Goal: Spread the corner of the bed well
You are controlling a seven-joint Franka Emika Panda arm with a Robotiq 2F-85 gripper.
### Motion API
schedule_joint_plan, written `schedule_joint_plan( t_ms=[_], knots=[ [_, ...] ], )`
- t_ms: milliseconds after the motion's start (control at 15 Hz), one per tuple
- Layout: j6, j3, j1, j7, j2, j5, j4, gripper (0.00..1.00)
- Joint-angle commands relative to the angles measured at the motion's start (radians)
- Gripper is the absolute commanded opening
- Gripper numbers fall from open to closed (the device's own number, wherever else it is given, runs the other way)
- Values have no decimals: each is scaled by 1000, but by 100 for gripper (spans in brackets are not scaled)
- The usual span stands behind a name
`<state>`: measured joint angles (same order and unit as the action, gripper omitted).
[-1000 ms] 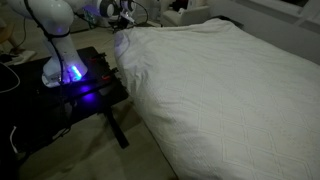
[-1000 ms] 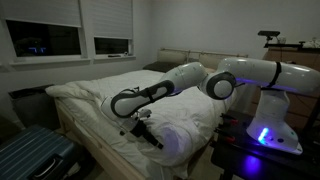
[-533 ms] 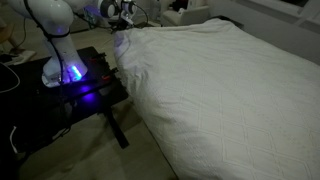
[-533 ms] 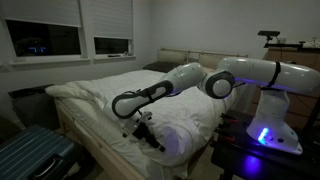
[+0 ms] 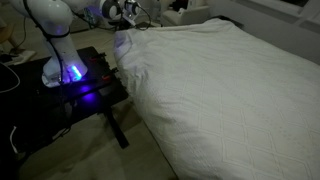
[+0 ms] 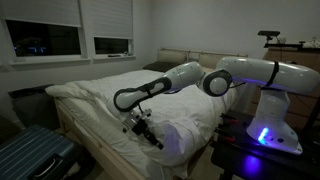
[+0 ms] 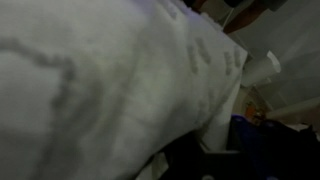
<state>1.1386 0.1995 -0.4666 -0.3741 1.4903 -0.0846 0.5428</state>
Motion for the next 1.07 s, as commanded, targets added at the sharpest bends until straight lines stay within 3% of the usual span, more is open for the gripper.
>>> schedule_joint_plan(
  t_ms=[0, 133, 667, 1000],
  knots=[
    [-90, 65, 83, 37, 0, -100, -29, 7],
    [-155, 91, 131, 48, -2, -151, -56, 0],
    [-366, 149, 349, 52, -5, -369, -51, 1],
    [-337, 159, 463, -41, -6, -403, -191, 1]
  ],
)
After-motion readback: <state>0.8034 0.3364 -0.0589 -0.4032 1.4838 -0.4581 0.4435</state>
